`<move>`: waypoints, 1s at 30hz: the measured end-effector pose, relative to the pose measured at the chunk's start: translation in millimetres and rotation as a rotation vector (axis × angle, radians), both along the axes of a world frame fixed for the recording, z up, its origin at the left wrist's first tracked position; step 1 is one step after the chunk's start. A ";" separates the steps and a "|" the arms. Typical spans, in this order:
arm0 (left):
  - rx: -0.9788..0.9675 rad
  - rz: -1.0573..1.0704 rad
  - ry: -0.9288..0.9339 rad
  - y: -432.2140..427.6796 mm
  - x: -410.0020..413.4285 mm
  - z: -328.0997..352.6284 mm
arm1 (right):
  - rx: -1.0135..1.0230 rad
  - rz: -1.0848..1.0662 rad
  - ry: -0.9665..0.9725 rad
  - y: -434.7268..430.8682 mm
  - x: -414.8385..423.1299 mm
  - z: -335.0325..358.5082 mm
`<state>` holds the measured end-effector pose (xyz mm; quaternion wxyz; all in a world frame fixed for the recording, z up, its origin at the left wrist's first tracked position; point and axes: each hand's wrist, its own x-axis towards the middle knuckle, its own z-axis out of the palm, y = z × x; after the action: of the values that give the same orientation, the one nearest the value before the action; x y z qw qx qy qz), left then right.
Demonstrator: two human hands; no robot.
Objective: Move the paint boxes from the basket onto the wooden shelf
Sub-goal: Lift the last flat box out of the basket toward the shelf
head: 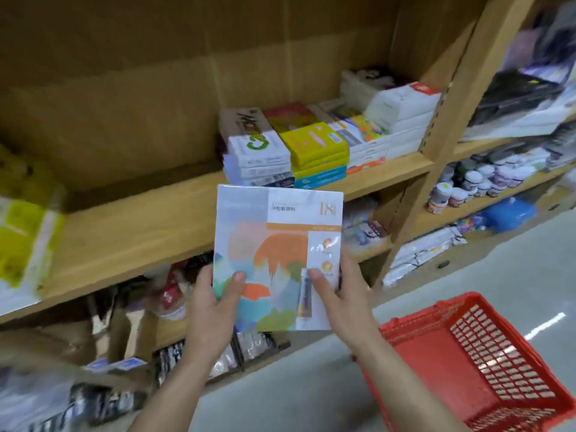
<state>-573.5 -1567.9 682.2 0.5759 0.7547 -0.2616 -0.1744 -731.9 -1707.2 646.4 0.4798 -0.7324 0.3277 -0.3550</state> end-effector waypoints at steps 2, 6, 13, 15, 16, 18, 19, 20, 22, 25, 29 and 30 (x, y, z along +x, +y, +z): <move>-0.029 0.093 -0.068 30.0 26.9 7.0 | -0.049 0.060 0.042 11.6 34.7 14.3; 0.026 0.206 -0.220 68.6 81.3 9.1 | -0.155 0.129 0.119 29.8 107.1 40.7; 0.308 0.175 -0.378 75.1 156.6 18.4 | -0.207 0.138 0.268 33.7 208.1 53.0; 0.463 0.093 -0.434 76.2 173.5 19.0 | -0.224 0.176 0.389 33.5 218.3 54.0; 0.524 0.051 -0.438 76.6 180.5 19.2 | -0.234 0.201 0.452 33.4 220.8 54.9; 0.625 -0.008 -0.470 75.7 193.0 15.5 | -0.284 0.265 0.575 31.5 224.2 53.6; 0.677 -0.023 -0.506 74.6 197.8 12.4 | -0.317 0.295 0.631 29.2 225.9 52.4; 0.716 -0.028 -0.531 73.5 202.4 9.3 | -0.346 0.322 0.684 25.9 228.5 50.4; 0.733 -0.014 -0.543 69.9 208.9 5.3 | -0.384 0.357 0.752 18.0 234.7 46.7; 0.728 0.027 -0.542 57.9 217.9 3.1 | -0.431 0.305 0.736 13.7 246.3 48.1; 0.715 0.086 -0.498 37.4 237.0 5.2 | -0.477 0.223 0.699 16.6 266.6 46.4; 0.710 0.102 -0.493 33.9 240.1 4.5 | -0.489 0.216 0.715 15.5 271.5 45.1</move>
<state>-333.4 -1534.0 686.7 0.2087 0.9370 -0.2774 -0.0396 -460.4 -1691.7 691.5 0.1837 -0.9310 0.3008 -0.0945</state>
